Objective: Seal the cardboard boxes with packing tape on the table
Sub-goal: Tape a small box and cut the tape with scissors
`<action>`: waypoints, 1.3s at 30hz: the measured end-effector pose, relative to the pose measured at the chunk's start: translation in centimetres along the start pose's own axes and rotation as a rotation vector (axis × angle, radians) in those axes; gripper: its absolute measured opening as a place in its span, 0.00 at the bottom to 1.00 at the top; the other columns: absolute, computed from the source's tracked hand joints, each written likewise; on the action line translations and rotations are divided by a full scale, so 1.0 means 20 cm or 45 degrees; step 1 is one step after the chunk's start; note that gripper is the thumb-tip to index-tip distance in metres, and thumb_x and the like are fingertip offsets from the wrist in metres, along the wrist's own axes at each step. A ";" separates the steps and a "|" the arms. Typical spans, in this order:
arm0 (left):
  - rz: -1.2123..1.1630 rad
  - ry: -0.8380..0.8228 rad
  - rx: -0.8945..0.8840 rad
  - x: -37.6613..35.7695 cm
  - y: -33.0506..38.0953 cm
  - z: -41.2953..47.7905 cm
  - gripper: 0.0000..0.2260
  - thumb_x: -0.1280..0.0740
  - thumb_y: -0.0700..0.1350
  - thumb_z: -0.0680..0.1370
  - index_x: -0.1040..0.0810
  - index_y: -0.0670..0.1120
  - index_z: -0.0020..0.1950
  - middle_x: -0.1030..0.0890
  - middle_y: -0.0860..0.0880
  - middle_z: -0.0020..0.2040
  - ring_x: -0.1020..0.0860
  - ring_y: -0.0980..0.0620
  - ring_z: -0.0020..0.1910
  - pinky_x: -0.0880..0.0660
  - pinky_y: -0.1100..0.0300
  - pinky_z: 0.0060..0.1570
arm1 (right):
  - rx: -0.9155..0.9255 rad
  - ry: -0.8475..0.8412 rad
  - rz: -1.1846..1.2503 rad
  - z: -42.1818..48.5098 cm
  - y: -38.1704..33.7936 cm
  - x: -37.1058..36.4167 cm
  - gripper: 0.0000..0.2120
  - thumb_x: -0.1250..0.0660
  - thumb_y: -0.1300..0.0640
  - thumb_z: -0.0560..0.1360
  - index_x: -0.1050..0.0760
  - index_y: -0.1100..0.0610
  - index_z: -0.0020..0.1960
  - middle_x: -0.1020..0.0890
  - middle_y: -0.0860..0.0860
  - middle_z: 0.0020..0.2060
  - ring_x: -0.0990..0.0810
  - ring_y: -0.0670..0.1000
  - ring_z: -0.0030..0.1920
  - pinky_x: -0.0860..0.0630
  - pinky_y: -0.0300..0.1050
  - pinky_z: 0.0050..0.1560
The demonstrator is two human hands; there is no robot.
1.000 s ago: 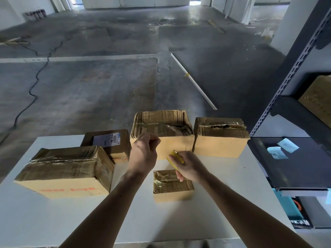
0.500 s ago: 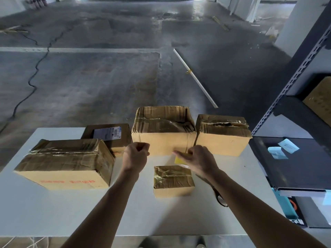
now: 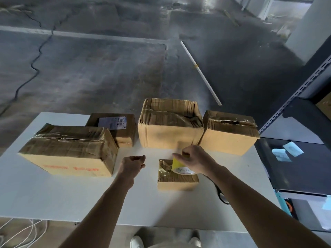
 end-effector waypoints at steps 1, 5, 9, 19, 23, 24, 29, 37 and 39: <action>0.011 0.004 0.006 0.00 -0.01 0.00 0.15 0.30 0.47 0.78 0.23 0.37 0.58 0.21 0.46 0.43 0.22 0.50 0.44 0.25 0.50 0.57 | -0.005 -0.019 -0.002 0.00 0.01 -0.02 0.24 0.34 0.42 0.78 0.28 0.56 0.30 0.28 0.49 0.25 0.29 0.49 0.26 0.33 0.45 0.31; 0.034 0.009 0.043 -0.01 -0.08 0.03 0.15 0.30 0.47 0.78 0.22 0.37 0.58 0.19 0.45 0.45 0.22 0.50 0.46 0.25 0.48 0.60 | -0.001 -0.068 -0.046 -0.02 0.01 -0.05 0.26 0.35 0.40 0.78 0.23 0.62 0.35 0.22 0.55 0.28 0.23 0.54 0.29 0.31 0.46 0.30; 0.015 0.001 0.064 -0.01 -0.13 0.05 0.13 0.31 0.45 0.79 0.21 0.37 0.58 0.19 0.45 0.45 0.22 0.50 0.46 0.27 0.47 0.62 | -0.004 -0.105 -0.120 -0.02 -0.02 -0.07 0.25 0.36 0.40 0.79 0.24 0.59 0.35 0.25 0.50 0.27 0.26 0.48 0.28 0.32 0.42 0.30; 0.012 0.014 0.080 -0.03 -0.21 0.11 0.07 0.31 0.45 0.79 0.22 0.41 0.48 0.19 0.44 0.43 0.22 0.50 0.44 0.28 0.56 0.46 | -0.065 -0.119 -0.254 -0.01 -0.05 -0.09 0.20 0.38 0.39 0.79 0.27 0.50 0.35 0.24 0.46 0.32 0.25 0.46 0.34 0.35 0.40 0.31; 0.002 -0.001 0.105 -0.06 -0.27 0.12 0.08 0.31 0.45 0.80 0.22 0.43 0.43 0.19 0.45 0.43 0.21 0.48 0.46 0.29 0.57 0.45 | -0.102 -0.121 -0.260 -0.02 -0.05 -0.09 0.18 0.38 0.39 0.79 0.23 0.52 0.41 0.24 0.43 0.33 0.24 0.43 0.35 0.35 0.38 0.31; 0.000 0.001 0.105 -0.07 -0.29 0.12 0.08 0.32 0.45 0.80 0.22 0.44 0.41 0.19 0.44 0.42 0.22 0.48 0.46 0.29 0.59 0.42 | -0.107 -0.125 -0.255 -0.02 -0.05 -0.10 0.18 0.38 0.40 0.79 0.23 0.53 0.42 0.24 0.43 0.33 0.24 0.43 0.35 0.35 0.38 0.31; 0.036 -0.008 0.054 -0.14 -0.32 0.10 0.09 0.34 0.45 0.81 0.23 0.45 0.41 0.21 0.45 0.39 0.26 0.52 0.37 0.31 0.64 0.33 | -0.129 -0.116 -0.212 -0.02 -0.03 -0.10 0.19 0.37 0.40 0.79 0.23 0.52 0.38 0.21 0.47 0.33 0.21 0.47 0.35 0.34 0.38 0.31; 0.053 0.000 0.045 -0.28 -0.38 0.08 0.10 0.36 0.44 0.82 0.19 0.38 0.51 0.20 0.46 0.38 0.27 0.51 0.33 0.33 0.63 0.28 | -0.154 -0.047 -0.102 -0.04 0.01 -0.10 0.18 0.34 0.38 0.76 0.28 0.49 0.35 0.23 0.46 0.34 0.23 0.46 0.37 0.31 0.38 0.33; 0.050 0.001 0.051 -0.29 -0.38 0.08 0.09 0.36 0.44 0.81 0.20 0.39 0.52 0.20 0.45 0.39 0.25 0.51 0.35 0.32 0.62 0.30 | -0.155 0.017 -0.047 -0.06 0.06 -0.10 0.17 0.33 0.36 0.74 0.30 0.48 0.37 0.24 0.47 0.42 0.26 0.48 0.46 0.30 0.40 0.41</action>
Point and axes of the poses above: each hand's wrist, its own z-axis towards the middle knuckle, its own x-axis out of the back of the hand, y = z × x, the point moved 8 cm from there along z, towards the middle knuckle
